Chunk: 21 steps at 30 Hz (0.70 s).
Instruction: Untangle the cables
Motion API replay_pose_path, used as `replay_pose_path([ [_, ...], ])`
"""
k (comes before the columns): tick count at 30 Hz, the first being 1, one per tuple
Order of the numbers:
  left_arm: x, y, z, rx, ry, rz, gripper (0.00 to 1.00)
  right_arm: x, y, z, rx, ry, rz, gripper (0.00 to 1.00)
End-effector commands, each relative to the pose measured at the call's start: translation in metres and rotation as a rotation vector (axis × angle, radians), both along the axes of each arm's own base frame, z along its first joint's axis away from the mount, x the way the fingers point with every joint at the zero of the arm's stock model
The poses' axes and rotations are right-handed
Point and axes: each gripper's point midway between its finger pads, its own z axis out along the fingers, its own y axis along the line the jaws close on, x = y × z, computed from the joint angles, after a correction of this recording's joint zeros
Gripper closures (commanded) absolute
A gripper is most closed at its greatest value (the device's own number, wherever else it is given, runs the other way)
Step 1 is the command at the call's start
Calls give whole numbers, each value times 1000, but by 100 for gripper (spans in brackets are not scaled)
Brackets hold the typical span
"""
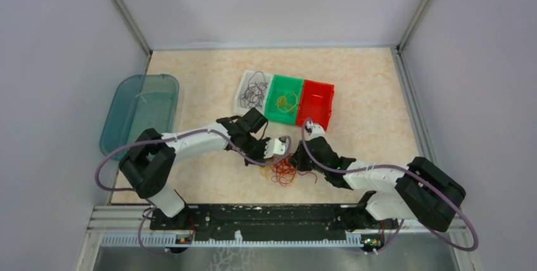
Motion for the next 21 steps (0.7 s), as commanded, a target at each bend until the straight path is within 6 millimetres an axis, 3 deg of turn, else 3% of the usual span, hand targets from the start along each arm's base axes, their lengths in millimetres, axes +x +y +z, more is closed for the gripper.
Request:
replay_pose_path([
  [1, 9, 4, 15, 14, -74, -31, 100, 8, -7, 11, 22, -30, -33, 92],
  [6, 7, 15, 43, 25, -99, -36, 100, 14, -13, 20, 32, -54, -57, 92],
  [11, 18, 30, 87, 48, -191, -17, 100, 16, -15, 28, 38, -74, -63, 84],
  [17, 64, 38, 173, -9, -512, 40, 100, 15, -11, 32, 53, -87, -40, 80],
  [21, 71, 27, 234, -145, -610, 86, 100, 15, -2, 34, 61, -86, 2, 80],
])
